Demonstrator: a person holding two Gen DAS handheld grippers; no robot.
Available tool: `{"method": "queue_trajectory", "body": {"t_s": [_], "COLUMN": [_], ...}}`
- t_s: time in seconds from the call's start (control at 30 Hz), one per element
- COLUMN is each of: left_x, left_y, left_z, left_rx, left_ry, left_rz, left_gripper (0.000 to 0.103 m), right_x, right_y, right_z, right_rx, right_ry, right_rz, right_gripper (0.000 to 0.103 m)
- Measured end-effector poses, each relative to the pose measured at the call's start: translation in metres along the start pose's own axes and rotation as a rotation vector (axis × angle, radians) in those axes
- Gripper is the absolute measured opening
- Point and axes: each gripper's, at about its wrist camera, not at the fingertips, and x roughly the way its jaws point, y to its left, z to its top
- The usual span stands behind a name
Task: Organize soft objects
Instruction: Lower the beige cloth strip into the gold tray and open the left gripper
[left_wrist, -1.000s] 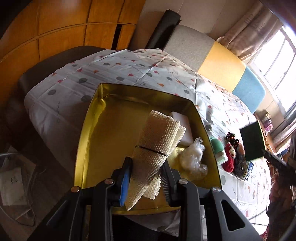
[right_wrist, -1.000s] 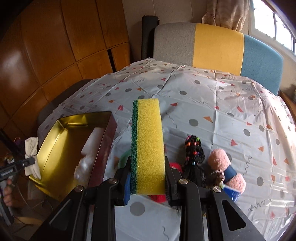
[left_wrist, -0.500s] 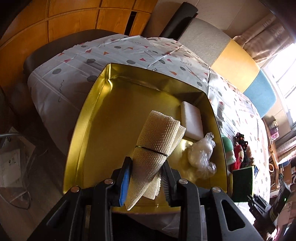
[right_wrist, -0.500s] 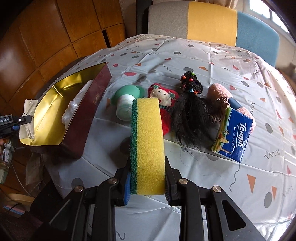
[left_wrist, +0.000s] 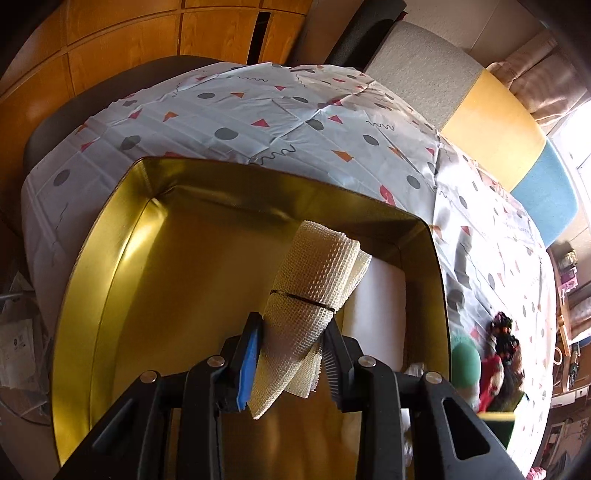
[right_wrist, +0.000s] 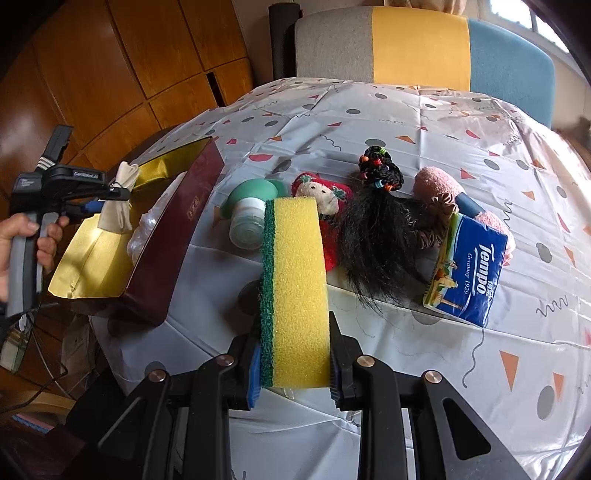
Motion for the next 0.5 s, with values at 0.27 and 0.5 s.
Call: {"method": "queue_trajectory", "body": {"t_s": [0.27, 0.5], "left_x": [0.030, 0.000], "left_y": [-0.014, -0.015], "left_z": [0.024, 0.002], "left_rx": [0.000, 0.078], "left_ry": [0.038, -0.046], "left_rz": [-0.008, 0.055], "left_gripper": [0.048, 0.049], "right_x": [0.000, 0.001], "right_y": [-0.004, -0.003], "right_z": [0.000, 0.000], "right_rx": [0.011, 0.003], "right_ry": [-0.002, -0.004], "right_rz": [0.013, 0.006], "right_gripper": [0.028, 0.028]}}
